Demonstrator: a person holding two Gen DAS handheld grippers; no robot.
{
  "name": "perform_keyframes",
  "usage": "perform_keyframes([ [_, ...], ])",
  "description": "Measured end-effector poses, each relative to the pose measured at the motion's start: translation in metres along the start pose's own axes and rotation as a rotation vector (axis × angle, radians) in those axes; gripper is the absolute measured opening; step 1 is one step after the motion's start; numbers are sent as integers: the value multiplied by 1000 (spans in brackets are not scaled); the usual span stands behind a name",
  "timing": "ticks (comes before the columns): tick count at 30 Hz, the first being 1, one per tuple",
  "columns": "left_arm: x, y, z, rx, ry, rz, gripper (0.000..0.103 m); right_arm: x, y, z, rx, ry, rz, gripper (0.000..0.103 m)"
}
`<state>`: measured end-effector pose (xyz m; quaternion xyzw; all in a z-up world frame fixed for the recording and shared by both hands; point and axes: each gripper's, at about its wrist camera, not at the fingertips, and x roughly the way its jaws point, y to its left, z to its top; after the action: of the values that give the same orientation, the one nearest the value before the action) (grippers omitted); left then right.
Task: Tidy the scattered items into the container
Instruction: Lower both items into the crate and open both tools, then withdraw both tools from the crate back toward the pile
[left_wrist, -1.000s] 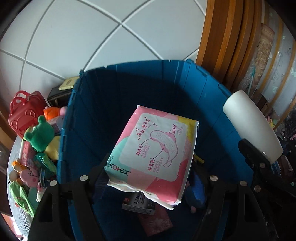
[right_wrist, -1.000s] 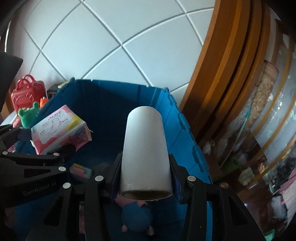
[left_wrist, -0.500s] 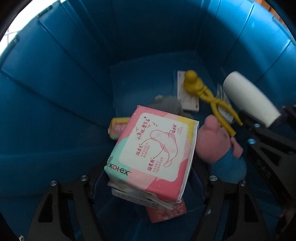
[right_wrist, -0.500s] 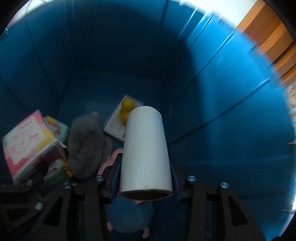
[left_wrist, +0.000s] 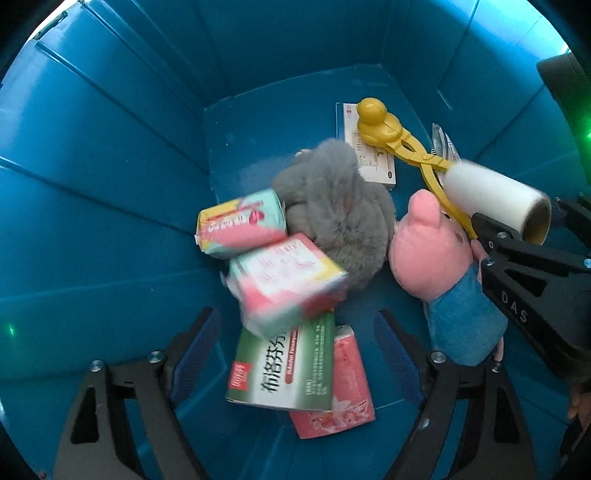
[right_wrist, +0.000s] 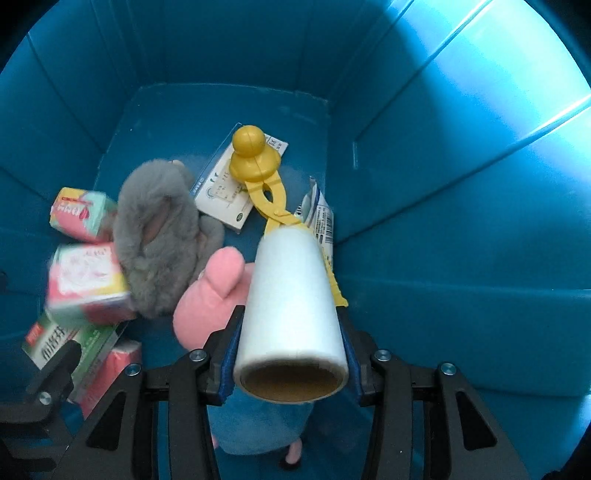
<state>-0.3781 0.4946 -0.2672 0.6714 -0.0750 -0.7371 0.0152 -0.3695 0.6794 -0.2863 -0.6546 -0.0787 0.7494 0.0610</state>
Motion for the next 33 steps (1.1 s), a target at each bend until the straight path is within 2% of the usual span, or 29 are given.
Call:
perform_keyframes([
  [5, -2, 1, 2, 1, -10, 4, 85, -4, 5, 3, 5, -11, -3, 48],
  [9, -4, 3, 4, -8, -19, 1, 85, -5, 8, 3, -5, -3, -6, 61],
  [12, -6, 6, 7, -21, -30, 1, 85, -6, 10, 3, -15, -5, -5, 65],
  [20, -16, 14, 12, -50, -73, 6, 85, -24, 8, 5, 2, -37, 16, 70],
  [24, -30, 19, 12, -59, -110, -22, 85, -61, 1, 1, 21, -104, 30, 72],
  [29, -75, 28, 1, -60, -241, -110, 85, -129, -9, -18, 38, -248, 33, 80],
  [33, -117, 35, -16, -69, -337, -161, 85, -177, -16, -44, 40, -370, 42, 81],
])
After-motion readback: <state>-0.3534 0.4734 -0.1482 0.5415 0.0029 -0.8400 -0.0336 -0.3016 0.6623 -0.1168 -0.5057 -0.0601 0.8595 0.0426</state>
